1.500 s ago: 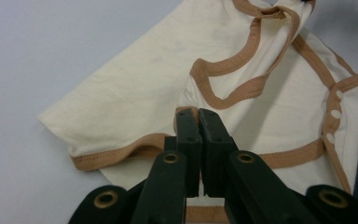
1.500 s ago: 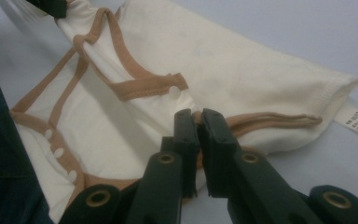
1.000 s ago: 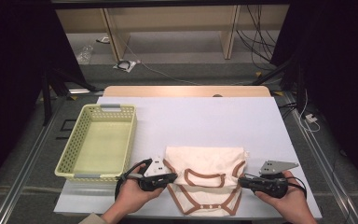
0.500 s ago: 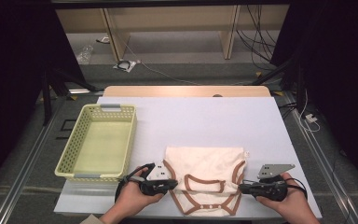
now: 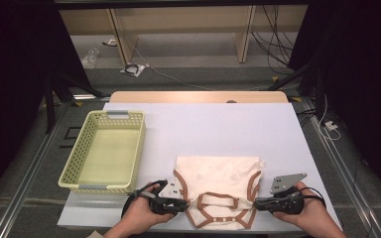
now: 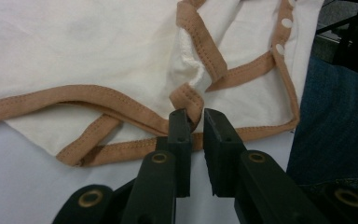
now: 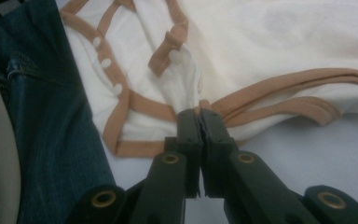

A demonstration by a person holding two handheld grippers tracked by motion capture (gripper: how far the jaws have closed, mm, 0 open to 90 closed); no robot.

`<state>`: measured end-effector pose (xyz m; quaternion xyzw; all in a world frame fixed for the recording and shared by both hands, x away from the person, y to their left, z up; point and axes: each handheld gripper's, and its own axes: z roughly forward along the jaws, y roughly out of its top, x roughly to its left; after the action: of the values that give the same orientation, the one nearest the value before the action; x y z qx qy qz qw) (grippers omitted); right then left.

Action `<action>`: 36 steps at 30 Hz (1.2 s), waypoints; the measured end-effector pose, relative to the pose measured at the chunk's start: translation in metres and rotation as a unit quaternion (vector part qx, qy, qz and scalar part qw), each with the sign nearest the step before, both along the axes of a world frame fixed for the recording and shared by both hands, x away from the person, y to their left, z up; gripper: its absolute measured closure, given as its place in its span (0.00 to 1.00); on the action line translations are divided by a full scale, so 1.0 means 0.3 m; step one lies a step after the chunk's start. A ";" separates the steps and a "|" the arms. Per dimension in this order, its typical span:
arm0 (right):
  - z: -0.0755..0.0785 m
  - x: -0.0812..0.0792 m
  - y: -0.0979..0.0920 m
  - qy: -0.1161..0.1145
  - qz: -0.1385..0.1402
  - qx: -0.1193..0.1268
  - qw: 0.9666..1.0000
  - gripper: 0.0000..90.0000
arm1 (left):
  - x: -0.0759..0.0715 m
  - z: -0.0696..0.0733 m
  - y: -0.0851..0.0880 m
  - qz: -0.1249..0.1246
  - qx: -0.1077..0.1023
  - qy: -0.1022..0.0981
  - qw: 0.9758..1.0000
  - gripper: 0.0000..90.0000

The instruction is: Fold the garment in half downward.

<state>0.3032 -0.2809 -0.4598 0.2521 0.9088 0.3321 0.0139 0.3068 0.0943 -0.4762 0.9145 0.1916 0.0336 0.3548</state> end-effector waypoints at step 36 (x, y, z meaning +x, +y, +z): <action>-0.032 0.006 0.096 0.043 -0.042 -0.035 0.998 0.90 | -0.025 -0.018 -0.074 -0.027 0.003 0.018 0.999 0.82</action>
<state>0.3049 -0.2520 -0.4693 0.3034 0.9084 0.2878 -0.0026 0.2993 0.0723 -0.4817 0.9207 0.1735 0.0082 0.3495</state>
